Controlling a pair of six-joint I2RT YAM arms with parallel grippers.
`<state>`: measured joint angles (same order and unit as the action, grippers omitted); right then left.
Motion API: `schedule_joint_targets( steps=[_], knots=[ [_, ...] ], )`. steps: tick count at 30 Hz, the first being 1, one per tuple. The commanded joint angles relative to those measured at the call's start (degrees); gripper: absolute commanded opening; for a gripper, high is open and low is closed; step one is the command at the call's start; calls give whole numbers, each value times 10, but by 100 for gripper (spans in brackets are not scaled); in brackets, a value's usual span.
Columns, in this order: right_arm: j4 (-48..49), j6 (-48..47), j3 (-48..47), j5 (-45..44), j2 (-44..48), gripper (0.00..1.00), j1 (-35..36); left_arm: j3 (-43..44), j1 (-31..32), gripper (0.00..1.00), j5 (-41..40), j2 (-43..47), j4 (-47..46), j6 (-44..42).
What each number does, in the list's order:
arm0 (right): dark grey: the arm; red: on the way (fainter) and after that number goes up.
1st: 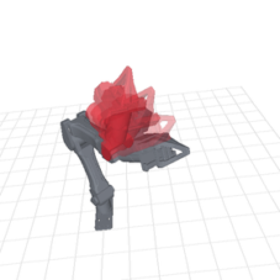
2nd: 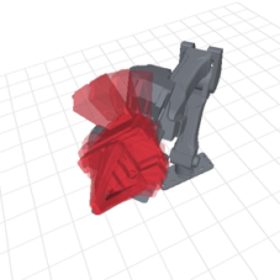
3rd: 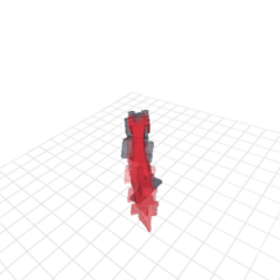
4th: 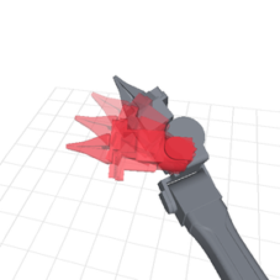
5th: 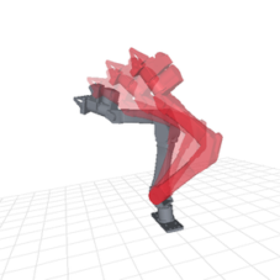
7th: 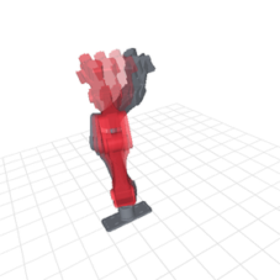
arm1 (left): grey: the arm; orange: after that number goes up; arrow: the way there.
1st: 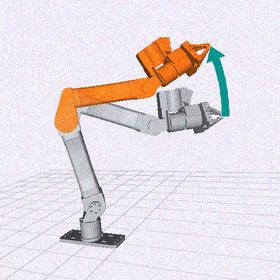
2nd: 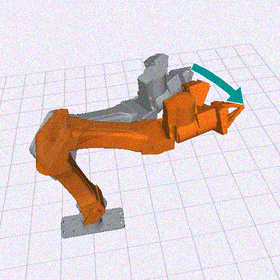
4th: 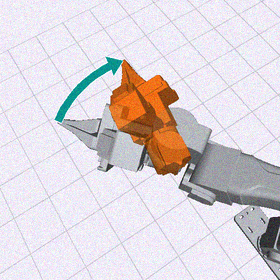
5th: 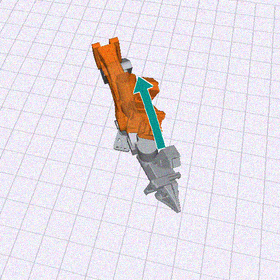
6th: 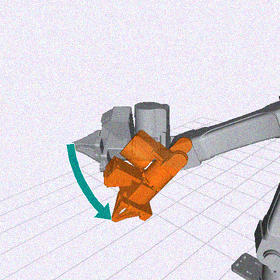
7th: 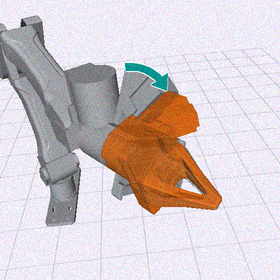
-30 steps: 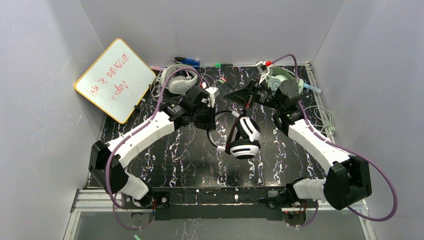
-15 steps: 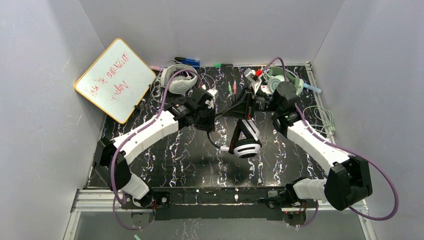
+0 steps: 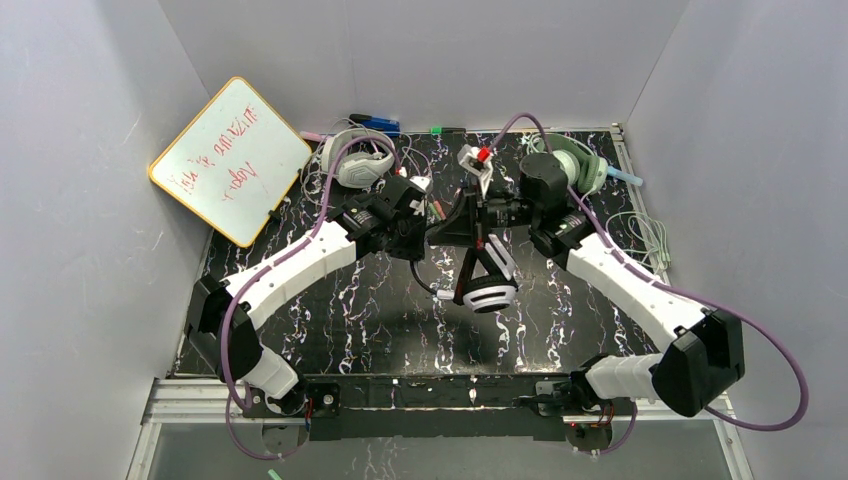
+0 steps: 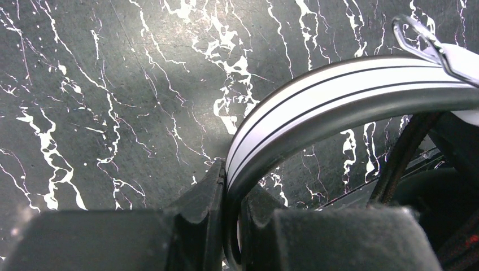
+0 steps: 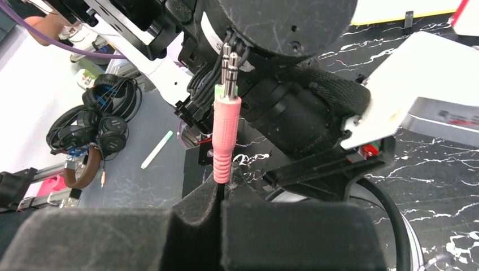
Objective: Wrap the headphones
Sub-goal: Wrap the headphones cable around the headphones.
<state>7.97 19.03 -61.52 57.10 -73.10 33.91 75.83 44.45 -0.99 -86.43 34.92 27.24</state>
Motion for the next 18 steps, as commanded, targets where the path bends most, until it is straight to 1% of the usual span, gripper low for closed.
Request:
schedule_joint_targets(
  steps=[1, 5, 7, 8, 10, 11, 12, 13, 15, 18],
  knots=[
    [1, -31, -51, -28, -23, 1, 50, 24, 0, 0, 2, 32, -16, 28],
    [-17, -83, -78, -27, -51, 1, 97, 27, -1, 0, 5, 32, -14, 29],
    [-21, -96, -75, -40, -57, 1, 106, 28, 0, 0, 3, 36, -15, 30],
    [-20, -98, -71, -50, -60, 3, 108, 28, -1, 0, -1, 38, -16, 33],
    [-27, -100, -65, -82, -64, 13, 110, 28, 0, 0, -15, 43, -16, 38],
    [-36, -100, -62, -98, -65, 23, 111, 28, 0, 0, -25, 47, -15, 41],
    [-44, -102, -60, -110, -65, 30, 111, 28, -1, 0, -38, 52, -15, 43],
    [-54, -104, -55, -126, -63, 34, 111, 27, -1, 0, -52, 57, -14, 46],
    [-69, -107, -41, -155, -54, 40, 111, 27, -1, 0, -86, 67, -9, 48],
    [-91, -111, -15, -194, -37, 41, 111, 27, -1, 0, -126, 82, -7, 48]
  ],
)
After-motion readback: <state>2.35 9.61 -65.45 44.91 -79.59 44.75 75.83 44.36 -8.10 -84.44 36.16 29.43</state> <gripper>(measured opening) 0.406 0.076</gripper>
